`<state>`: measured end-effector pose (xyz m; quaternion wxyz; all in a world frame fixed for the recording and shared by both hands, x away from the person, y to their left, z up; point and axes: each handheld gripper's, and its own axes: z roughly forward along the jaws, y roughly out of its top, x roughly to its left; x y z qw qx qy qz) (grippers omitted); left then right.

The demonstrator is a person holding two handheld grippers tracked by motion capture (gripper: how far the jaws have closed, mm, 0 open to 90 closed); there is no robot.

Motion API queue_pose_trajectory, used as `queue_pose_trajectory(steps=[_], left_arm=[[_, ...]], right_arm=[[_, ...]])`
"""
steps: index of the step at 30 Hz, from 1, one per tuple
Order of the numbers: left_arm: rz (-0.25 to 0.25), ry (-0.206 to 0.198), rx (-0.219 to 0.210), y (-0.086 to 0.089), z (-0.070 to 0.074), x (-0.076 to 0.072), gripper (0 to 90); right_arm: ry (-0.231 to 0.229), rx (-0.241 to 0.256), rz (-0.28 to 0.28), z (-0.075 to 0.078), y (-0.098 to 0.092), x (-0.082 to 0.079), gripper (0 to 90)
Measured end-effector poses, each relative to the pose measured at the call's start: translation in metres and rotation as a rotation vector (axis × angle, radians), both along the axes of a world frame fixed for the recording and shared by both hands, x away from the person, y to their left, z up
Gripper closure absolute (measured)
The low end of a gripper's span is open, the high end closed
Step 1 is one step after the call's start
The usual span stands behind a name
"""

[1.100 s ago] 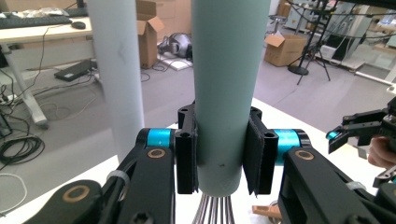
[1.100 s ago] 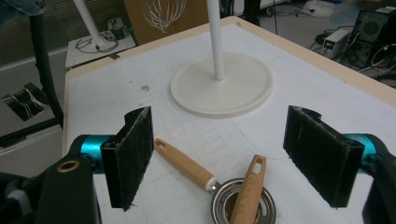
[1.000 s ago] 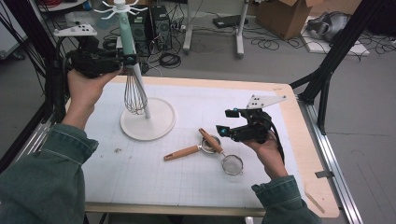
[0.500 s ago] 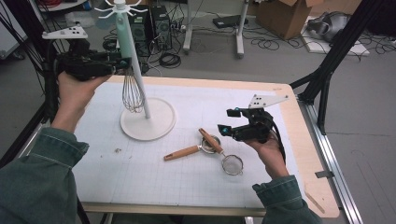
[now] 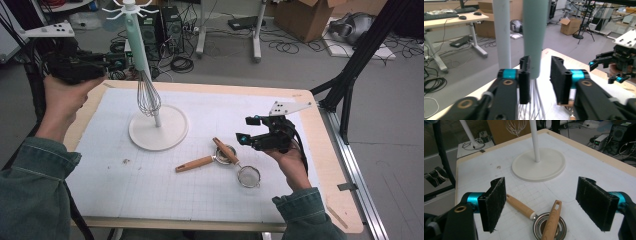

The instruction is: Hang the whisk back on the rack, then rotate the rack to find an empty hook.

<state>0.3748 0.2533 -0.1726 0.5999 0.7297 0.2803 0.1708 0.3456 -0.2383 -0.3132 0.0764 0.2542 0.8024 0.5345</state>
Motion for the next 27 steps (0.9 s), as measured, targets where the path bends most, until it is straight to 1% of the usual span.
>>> queue_pose_trajectory(steps=[2,4,8,12,14,20,24,27], left_arm=[[-0.008,0.002,-0.002,0.001,0.003,-0.001,79.7],[-0.021,0.004,-0.01,0.001,0.007,-0.003,83.7],[-0.029,-0.002,0.004,0.003,0.014,-0.006,88.2],[-0.031,-0.006,-0.003,0.004,0.021,-0.005,89.4],[-0.033,-0.006,-0.008,0.004,0.028,-0.003,89.5],[-0.035,-0.015,-0.025,0.004,0.044,0.002,89.5],[-0.031,-0.024,-0.031,0.005,0.051,0.005,89.5],[-0.028,-0.022,-0.034,0.006,0.053,0.009,89.5]], right_arm=[[-0.002,0.001,0.007,0.0,-0.001,0.0,23.6],[-0.005,0.001,0.006,0.0,-0.002,-0.001,23.5],[-0.007,0.002,0.003,0.0,-0.004,-0.002,23.5],[-0.006,0.004,0.003,0.0,-0.005,-0.002,23.5],[0.001,0.0,0.008,0.0,-0.004,-0.002,23.5],[-0.006,-0.002,0.01,0.002,-0.005,-0.002,23.6],[-0.01,0.001,0.009,0.002,-0.007,-0.001,23.6],[-0.001,0.002,0.011,0.002,-0.007,-0.002,23.6]])
